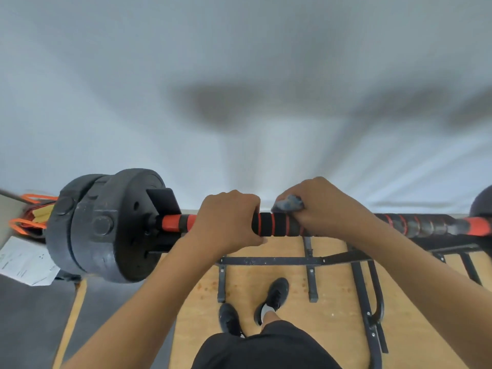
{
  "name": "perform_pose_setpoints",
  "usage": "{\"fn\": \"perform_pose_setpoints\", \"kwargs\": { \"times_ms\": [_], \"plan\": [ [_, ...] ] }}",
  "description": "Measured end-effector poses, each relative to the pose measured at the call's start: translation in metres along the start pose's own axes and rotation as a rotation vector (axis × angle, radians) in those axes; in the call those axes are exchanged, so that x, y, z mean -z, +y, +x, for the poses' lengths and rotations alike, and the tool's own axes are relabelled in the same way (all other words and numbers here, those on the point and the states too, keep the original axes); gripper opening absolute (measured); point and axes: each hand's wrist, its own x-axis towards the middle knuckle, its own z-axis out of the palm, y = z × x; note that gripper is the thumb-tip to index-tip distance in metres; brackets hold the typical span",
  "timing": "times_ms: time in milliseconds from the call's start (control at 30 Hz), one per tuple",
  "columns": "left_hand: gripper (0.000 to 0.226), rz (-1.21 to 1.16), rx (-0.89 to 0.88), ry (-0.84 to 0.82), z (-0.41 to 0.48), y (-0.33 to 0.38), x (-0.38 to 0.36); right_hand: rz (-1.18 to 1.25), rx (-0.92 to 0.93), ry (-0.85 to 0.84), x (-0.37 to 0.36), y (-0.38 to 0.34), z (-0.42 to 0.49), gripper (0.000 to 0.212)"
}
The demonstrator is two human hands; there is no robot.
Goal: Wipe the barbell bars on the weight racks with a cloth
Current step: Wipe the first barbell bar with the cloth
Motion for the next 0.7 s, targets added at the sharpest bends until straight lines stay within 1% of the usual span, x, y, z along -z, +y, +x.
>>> {"fn": "perform_pose_setpoints", "kwargs": {
  "times_ms": [67, 133, 200, 267, 300, 333, 367, 400, 433, 467, 500, 533, 567, 600, 667, 700],
  "plan": [
    [0.024, 0.059, 0.035, 0.136, -0.009, 0.009, -0.014, 0.123, -0.037, -0.085, 0.008, -0.001, 0.006, 0.025],
    [0.021, 0.122, 0.069, 0.201, -0.009, 0.014, -0.023, 0.134, -0.034, -0.132, 0.015, -0.004, 0.004, 0.024],
    [0.026, 0.183, 0.081, 0.211, -0.003, 0.013, -0.025, 0.123, -0.033, -0.093, 0.013, -0.004, -0.001, 0.022],
    [0.033, 0.165, 0.081, 0.154, 0.003, 0.011, -0.022, 0.049, 0.013, 0.009, 0.003, -0.003, -0.004, 0.031],
    [0.032, 0.127, 0.082, 0.095, 0.006, 0.010, -0.018, -0.012, 0.045, 0.031, -0.002, -0.001, -0.005, 0.034],
    [0.028, 0.071, 0.082, 0.012, 0.011, 0.008, -0.014, -0.088, 0.080, 0.030, -0.005, 0.001, -0.005, 0.030],
    [0.023, -0.016, 0.081, -0.104, 0.015, 0.006, -0.007, -0.169, 0.106, 0.023, -0.007, 0.001, -0.006, 0.022],
    [0.023, -0.136, 0.082, -0.256, 0.021, 0.003, 0.000, -0.247, 0.122, 0.020, -0.008, 0.000, -0.009, 0.013],
    [0.025, -0.270, 0.085, -0.421, 0.026, 0.001, 0.006, -0.297, 0.139, 0.019, -0.007, -0.004, -0.014, 0.011],
    [0.027, -0.379, 0.086, -0.558, 0.030, -0.002, 0.013, -0.327, 0.137, 0.009, -0.005, -0.006, -0.017, 0.016],
    [0.030, -0.439, 0.076, -0.632, 0.032, -0.003, 0.017, -0.339, 0.138, 0.002, -0.003, -0.008, -0.021, 0.020],
    [0.032, -0.430, 0.053, -0.627, 0.032, -0.004, 0.019, -0.341, 0.143, -0.008, 0.000, -0.009, -0.023, 0.022],
    [0.035, -0.359, 0.027, -0.549, 0.028, -0.003, 0.019, -0.332, 0.149, -0.013, 0.002, -0.008, -0.023, 0.021],
    [0.038, -0.226, 0.008, -0.402, 0.021, 0.000, 0.015, -0.306, 0.140, -0.010, 0.003, -0.005, -0.019, 0.017],
    [0.043, 0.074, -0.004, -0.023, 0.005, 0.005, 0.001, -0.187, 0.086, 0.027, 0.004, 0.003, -0.006, 0.015],
    [0.044, 0.161, -0.016, 0.136, -0.002, 0.008, -0.011, -0.098, 0.045, 0.036, 0.004, 0.007, 0.001, 0.017]
  ]
}}
